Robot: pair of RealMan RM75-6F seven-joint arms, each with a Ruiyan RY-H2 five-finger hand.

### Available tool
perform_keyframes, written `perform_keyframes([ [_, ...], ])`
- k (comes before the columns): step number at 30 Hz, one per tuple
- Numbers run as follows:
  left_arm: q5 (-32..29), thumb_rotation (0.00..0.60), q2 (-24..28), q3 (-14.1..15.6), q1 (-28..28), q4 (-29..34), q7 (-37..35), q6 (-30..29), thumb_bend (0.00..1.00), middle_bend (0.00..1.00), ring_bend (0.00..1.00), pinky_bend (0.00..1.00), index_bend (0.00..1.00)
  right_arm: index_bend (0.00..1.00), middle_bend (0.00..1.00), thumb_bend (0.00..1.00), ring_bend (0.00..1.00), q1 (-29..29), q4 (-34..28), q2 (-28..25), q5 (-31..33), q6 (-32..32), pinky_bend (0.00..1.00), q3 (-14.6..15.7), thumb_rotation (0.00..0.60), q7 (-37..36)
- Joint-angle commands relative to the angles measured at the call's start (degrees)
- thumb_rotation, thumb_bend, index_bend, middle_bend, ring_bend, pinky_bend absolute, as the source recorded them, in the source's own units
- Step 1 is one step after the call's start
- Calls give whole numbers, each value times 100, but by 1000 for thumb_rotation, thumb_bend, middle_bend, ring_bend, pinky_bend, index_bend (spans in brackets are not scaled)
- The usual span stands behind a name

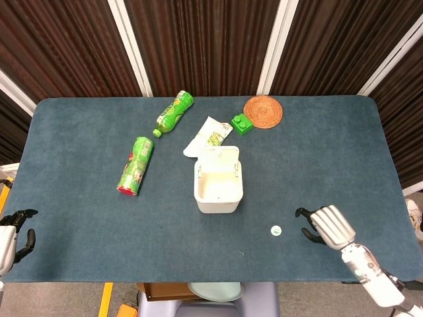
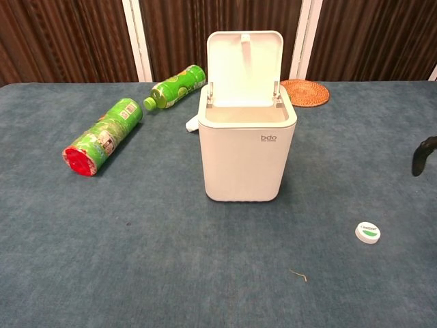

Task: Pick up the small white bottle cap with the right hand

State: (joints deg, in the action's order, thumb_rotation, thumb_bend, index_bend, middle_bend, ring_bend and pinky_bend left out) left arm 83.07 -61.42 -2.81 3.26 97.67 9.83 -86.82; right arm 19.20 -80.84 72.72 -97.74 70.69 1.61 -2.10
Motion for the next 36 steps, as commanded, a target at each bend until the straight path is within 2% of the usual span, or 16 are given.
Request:
perform_keyframes([
  [1,-2,600,3,-4,-3,0,-11,-5,585,344,389,518,299,537,871,432,915,157,12,127,129,-282,879,-7,600,122],
  [14,-21,600,24,-17,-8,-4,-72,6,585,352,389,518,301,488,871,431,915,528,373,611,362,-1019,879,80,600,83],
  [36,-110,600,58,-38,7,-20,-182,91,585,362,389,518,317,497,873,432,917,740,773,1035,516,-1301,880,198,600,8],
])
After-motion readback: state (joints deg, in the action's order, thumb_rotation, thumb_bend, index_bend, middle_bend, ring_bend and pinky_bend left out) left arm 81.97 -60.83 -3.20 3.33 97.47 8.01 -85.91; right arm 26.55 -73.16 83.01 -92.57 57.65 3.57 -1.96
